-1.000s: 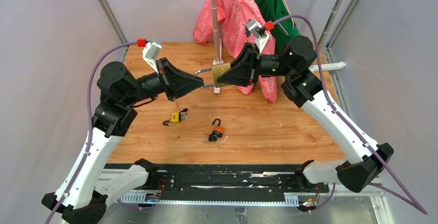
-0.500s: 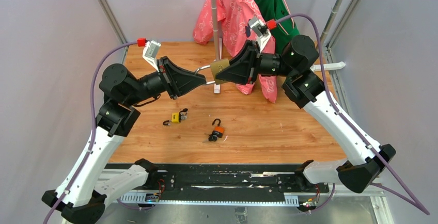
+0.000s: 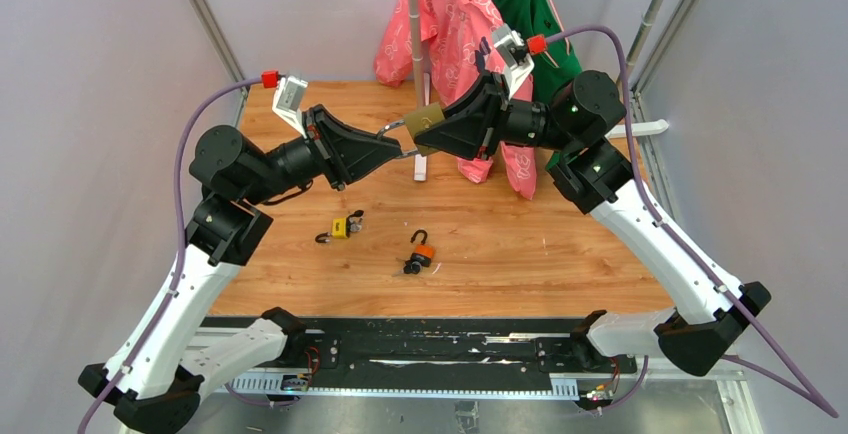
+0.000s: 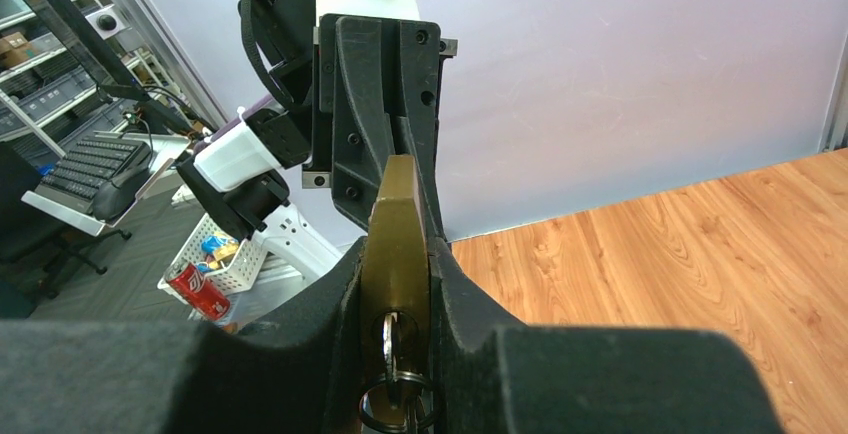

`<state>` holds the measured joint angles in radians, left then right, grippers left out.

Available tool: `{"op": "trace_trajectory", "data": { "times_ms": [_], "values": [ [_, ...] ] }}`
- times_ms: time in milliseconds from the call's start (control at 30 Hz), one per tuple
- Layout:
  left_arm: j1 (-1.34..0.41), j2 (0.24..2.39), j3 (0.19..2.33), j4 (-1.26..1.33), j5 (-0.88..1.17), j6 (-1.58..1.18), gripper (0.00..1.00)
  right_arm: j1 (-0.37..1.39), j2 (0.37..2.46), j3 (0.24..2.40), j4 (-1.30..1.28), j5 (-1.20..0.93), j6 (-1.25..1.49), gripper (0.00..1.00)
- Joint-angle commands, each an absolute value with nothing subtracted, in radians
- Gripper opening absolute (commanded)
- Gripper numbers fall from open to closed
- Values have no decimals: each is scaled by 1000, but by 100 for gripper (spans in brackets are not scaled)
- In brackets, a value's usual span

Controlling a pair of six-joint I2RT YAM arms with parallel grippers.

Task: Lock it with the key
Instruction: Lock the lock.

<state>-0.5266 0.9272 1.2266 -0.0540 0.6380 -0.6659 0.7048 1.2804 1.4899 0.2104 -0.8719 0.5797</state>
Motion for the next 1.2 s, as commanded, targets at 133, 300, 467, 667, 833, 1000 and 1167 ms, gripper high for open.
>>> {"op": "trace_trajectory", "data": {
  "times_ms": [133, 300, 467, 667, 833, 1000, 1167],
  "values": [
    [-605, 1056, 1260, 63, 665, -703, 0, 895, 1395, 1455, 116, -1013, 575, 0],
    [-606, 1069, 1289, 53, 678, -691, 0, 902, 1407, 1438, 102, -1037, 576, 0],
    [-603, 1095, 1366, -95, 675, -601, 0, 907, 1413, 1416, 110, -1066, 590, 0],
    [-584, 1145, 1452, -217, 736, -529, 0, 907, 1404, 1393, 110, -1082, 598, 0],
    [-586, 1143, 1391, -110, 758, -611, 0, 915, 1408, 1367, 171, -1081, 637, 0],
    [-589, 1161, 1375, -45, 773, -654, 0, 933, 1417, 1340, 243, -1081, 686, 0],
    [-588, 1148, 1370, -71, 756, -635, 0, 922, 1403, 1342, 252, -1069, 688, 0]
  ]
}}
